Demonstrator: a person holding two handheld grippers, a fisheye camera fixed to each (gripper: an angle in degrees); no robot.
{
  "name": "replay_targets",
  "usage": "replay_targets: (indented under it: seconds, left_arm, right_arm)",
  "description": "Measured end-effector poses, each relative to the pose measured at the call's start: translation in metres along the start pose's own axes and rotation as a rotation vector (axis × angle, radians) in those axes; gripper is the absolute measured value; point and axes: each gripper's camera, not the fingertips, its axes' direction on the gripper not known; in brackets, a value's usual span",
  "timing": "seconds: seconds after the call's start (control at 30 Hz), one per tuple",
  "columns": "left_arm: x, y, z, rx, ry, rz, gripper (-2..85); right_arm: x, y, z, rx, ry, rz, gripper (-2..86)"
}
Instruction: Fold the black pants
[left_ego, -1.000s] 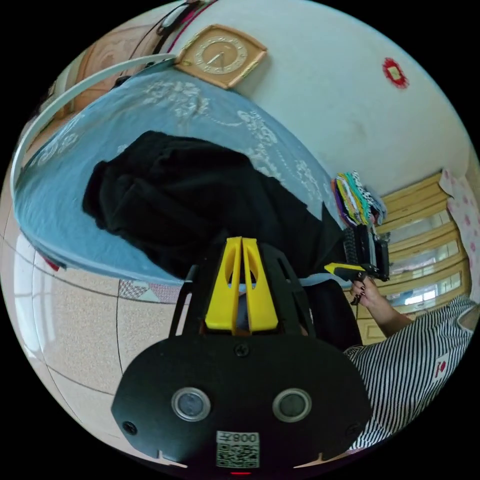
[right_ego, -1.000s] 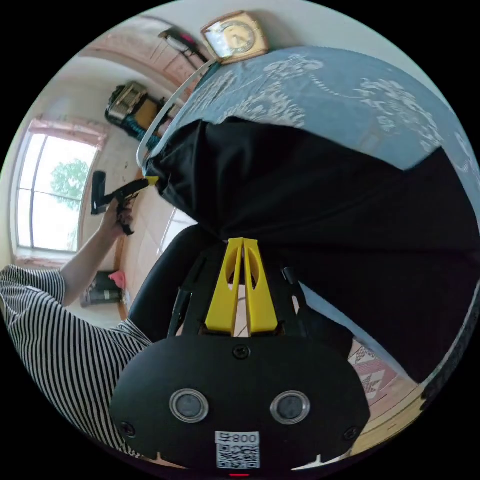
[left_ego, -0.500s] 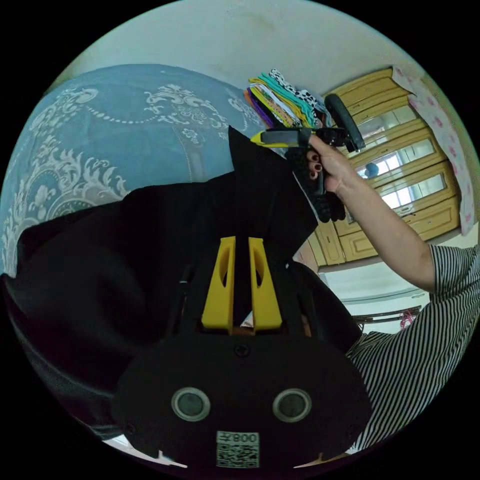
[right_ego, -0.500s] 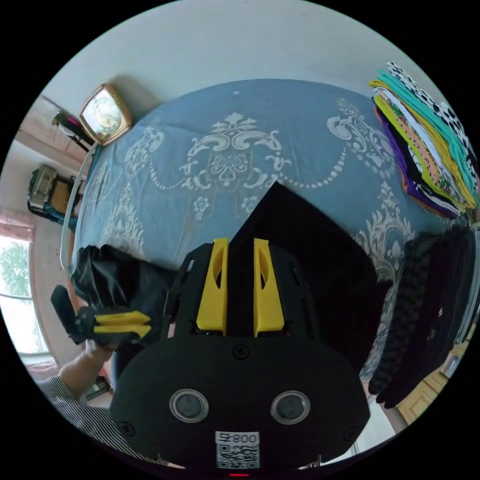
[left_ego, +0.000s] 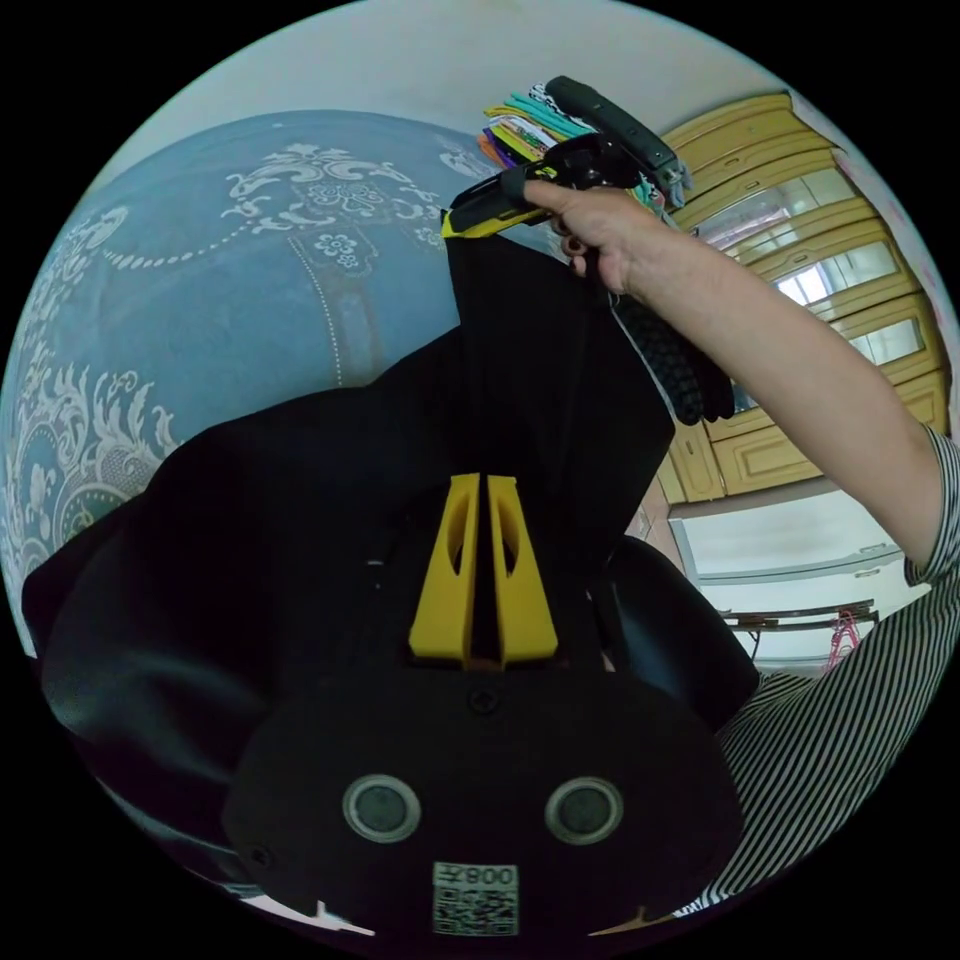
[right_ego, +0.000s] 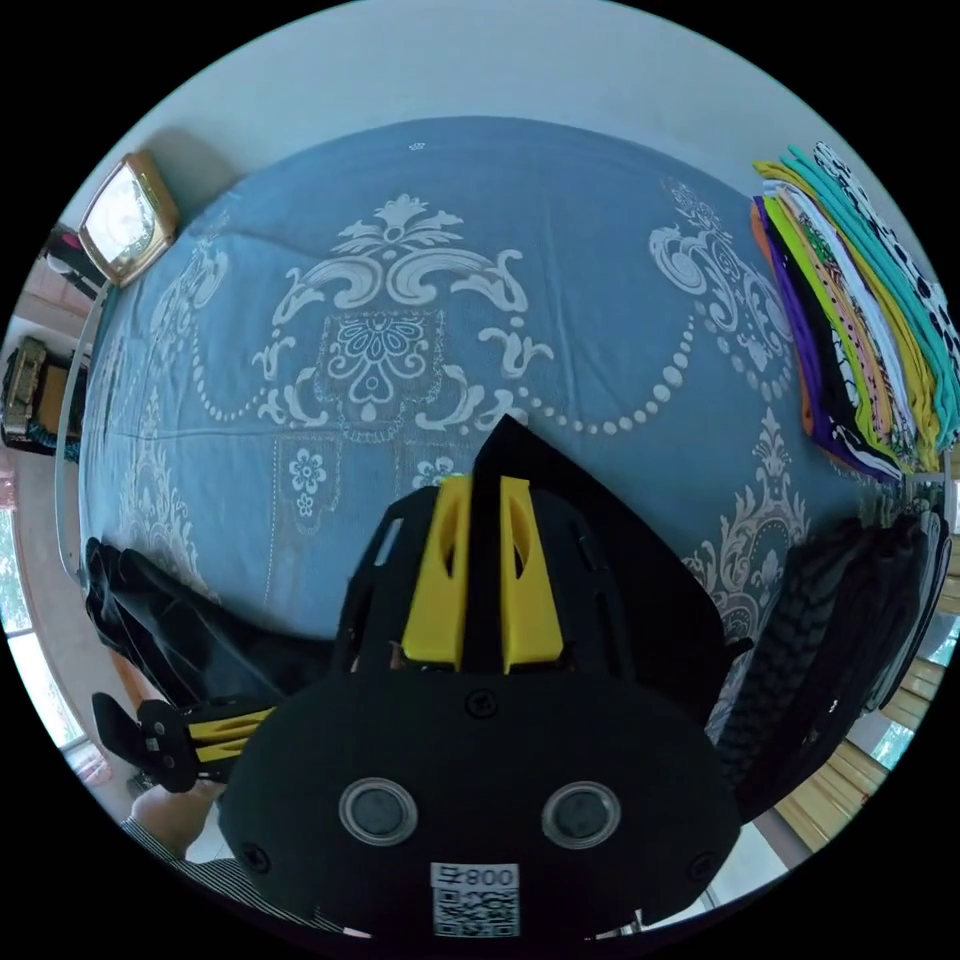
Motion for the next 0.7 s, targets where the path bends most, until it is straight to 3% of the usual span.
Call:
replay_targets:
  seconds: [0.2, 0.47, 0.7]
  left_arm:
    - [0.033, -0.018, 0.056, 0.039, 0.0, 0.051, 1.0]
    - [0.113, -0.032, 0.133, 0.038, -0.018, 0.284, 0.9]
    - [0.158, -0.046, 0.25, -0.157, -0.069, 0.384, 1.2]
  right_arm:
    - [0.092, 0.062, -0.024, 0.075, -0.175, 0.048, 1.3]
    - [0.298, 0.287, -0.117, 0.413, -0.557, 0.179, 0.8]
    - [0.424, 0.483, -0.049, 0.374, -0.66, 0.49, 0.7]
